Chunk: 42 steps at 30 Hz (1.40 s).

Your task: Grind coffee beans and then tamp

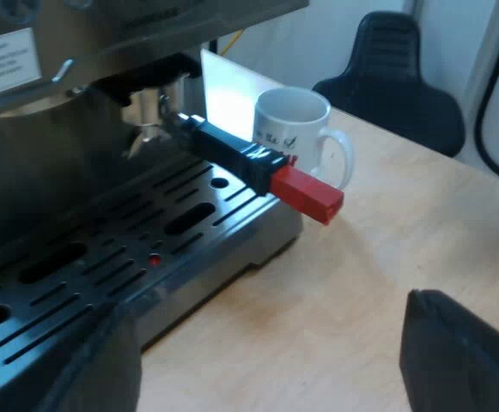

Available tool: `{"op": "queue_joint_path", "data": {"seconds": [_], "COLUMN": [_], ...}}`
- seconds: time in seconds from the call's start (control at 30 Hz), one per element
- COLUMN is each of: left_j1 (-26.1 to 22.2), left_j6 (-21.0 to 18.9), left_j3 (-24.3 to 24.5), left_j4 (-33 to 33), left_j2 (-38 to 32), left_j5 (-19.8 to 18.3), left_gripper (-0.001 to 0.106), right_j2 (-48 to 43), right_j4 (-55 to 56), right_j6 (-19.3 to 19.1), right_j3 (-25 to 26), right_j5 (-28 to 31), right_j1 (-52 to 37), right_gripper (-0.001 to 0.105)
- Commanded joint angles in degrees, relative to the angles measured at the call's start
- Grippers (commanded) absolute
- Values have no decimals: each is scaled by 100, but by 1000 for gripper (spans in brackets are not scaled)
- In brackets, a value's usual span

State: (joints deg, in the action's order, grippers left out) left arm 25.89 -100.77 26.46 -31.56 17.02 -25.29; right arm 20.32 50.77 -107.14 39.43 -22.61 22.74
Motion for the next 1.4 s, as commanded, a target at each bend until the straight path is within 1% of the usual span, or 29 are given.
{"op": "queue_joint_path", "data": {"seconds": [0.03,0.07,0.1,0.13,0.17,0.2,0.23,0.27,0.33,0.5,0.57,0.63,0.7,0.73,0.77,0.8,0.87,0.9,1.0,1.07,1.1,1.13,1.17,1.2,1.27,1.3,1.33,1.37,1.4], "left_j1": [28,31,29,29,29,29,29,29,29,29,29,29,29,29,29,29,29,29,29,29,29,29,29,29,29,29,29,29,29], "left_j6": [-60,-60,-60,-60,-60,-60,-60,-60,-60,-60,-60,-60,-60,-60,-60,-60,-60,-60,-60,-60,-60,-60,-60,-60,-60,-60,-60,-60,-60], "left_j3": [-224,-357,-489,-550,-684,-737,-817,-846,-988,-1130,-1186,-1238,-1288,-1319,-1372,-1381,-1460,-1469,-1481,-1481,-1481,-1481,-1481,-1481,-1481,-1481,-1481,-1481,-1481], "left_j4": [401,537,656,722,887,987,1078,1122,1303,1326,1367,1394,1393,1393,1393,1393,1393,1393,1393,1393,1393,1393,1393,1393,1393,1393,1393,1393,1393], "left_j2": [5,5,5,5,5,10,10,10,10,10,10,10,20,19,19,19,19,19,19,19,19,19,19,19,19,19,19,19,19], "left_j5": [-246,-361,-429,-445,-457,-455,-455,-455,-455,-538,-535,-535,-535,-535,-535,-535,-546,-549,-548,-548,-548,-548,-548,-548,-548,-548,-548,-548,-548], "left_gripper": [65,65,65,65,65,65,65,65,65,65,65,65,65,65,65,65,65,65,65,65,65,65,65,65,65,65,65,65,65], "right_j2": [94,134,162,169,201,216,274,274,457,864,1083,1303,1508,1661,1796,1849,2187,2258,2571,2820,2881,2976,3084,3120,3324,3373,3464,3535,3589], "right_j4": [-154,-179,-249,-263,-403,-459,-664,-664,-1223,-1872,-2263,-2638,-2940,-3131,-3237,-3290,-3644,-3718,-4028,-4274,-4336,-4415,-4499,-4553,-4760,-4794,-4925,-5040,-5135], "right_j6": [-55,-9,117,117,268,319,512,512,717,1070,1194,1224,1223,1223,1223,1223,1234,1244,1448,1714,1767,1901,1985,2007,2007,2007,2007,2007,2007], "right_j3": [73,73,48,44,4,-13,-78,-78,-308,-649,-798,-898,-976,-1002,-999,-999,-999,-999,-999,-999,-999,-999,-999,-999,-999,-999,-999,-999,-999], "right_j5": [273,445,613,613,791,863,1148,1148,1621,2200,2635,2863,3233,3515,3749,3841,4290,4369,4650,4732,4729,4730,4730,4730,4730,4730,4730,4730,4730], "right_j1": [397,566,709,738,915,945,1184,1184,1706,2504,2903,3177,3470,3648,3784,3835,4108,4143,4318,4364,4361,4361,4361,4361,4361,4361,4361,4361,4361], "right_gripper": [62,62,62,62,62,62,62,62,62,62,62,62,62,62,62,62,62,62,62,62,61,58,52,50,34,30,23,17,15]}}
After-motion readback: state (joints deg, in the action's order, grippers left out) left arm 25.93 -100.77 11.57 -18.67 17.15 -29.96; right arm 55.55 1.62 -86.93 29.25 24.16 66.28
